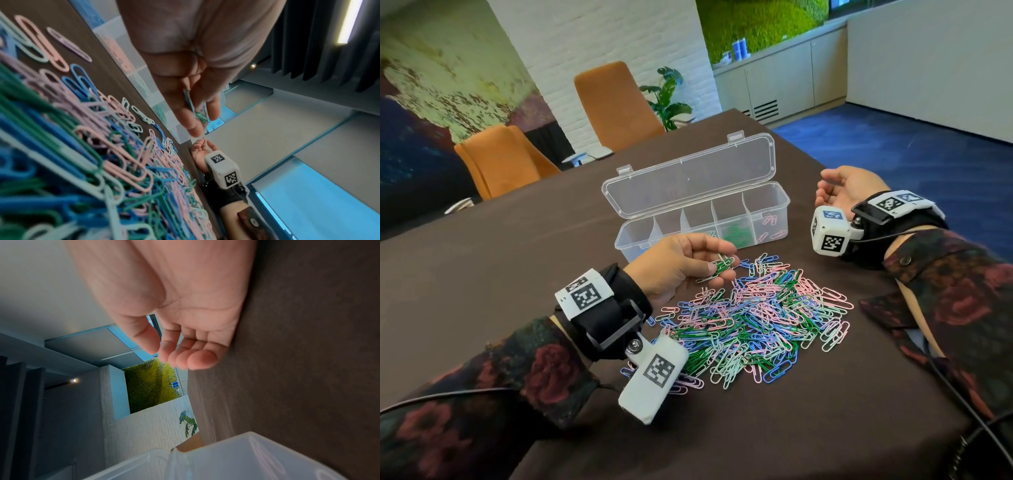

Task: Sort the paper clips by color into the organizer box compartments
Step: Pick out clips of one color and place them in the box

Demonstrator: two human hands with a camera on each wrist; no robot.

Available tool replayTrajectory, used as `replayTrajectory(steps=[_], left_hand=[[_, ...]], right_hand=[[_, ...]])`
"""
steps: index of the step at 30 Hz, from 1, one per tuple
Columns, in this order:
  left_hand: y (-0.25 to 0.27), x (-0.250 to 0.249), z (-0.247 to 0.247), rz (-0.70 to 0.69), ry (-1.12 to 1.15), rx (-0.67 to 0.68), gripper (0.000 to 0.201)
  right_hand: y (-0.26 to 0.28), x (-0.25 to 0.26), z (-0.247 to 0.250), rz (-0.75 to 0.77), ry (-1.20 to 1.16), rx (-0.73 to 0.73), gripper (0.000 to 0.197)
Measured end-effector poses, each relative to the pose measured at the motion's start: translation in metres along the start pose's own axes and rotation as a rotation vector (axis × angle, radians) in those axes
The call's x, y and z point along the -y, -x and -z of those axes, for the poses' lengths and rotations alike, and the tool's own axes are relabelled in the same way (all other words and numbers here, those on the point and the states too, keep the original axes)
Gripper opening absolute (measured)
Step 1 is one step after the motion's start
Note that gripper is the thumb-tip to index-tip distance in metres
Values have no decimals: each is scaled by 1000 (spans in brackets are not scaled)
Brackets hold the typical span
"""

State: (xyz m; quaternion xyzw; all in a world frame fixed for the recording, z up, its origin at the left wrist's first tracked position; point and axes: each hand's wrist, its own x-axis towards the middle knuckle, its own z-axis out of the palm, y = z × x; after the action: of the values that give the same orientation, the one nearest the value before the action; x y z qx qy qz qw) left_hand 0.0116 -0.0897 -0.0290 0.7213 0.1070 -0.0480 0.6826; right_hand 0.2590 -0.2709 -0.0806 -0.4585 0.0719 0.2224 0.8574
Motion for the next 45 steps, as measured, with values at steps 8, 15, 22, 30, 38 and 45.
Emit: replayTrajectory(steps=[8,15,22,30,38,45], left_hand=[[1,-4,7,-4,-154,12,40],[2,-14,23,22,-322,-19,32],[-2,-19,26,39,-326,-55,27],[-10,-19,24,82,487,-208,24],[-20,-12,25,81,614,-166,17],[-52,-34,25,-202,506,-406,31]], right_hand=[[-2,-1,1,23,-18,-15,11],[2,-1,-2,21,-15,-1,13],[-4,-1,1,-1,-16,-4,4],[-7,-1,2,-20,-25,-11,6],[-6,-1,0,7,-35,-13,12],[-4,0,1,11,-27,-9,12]])
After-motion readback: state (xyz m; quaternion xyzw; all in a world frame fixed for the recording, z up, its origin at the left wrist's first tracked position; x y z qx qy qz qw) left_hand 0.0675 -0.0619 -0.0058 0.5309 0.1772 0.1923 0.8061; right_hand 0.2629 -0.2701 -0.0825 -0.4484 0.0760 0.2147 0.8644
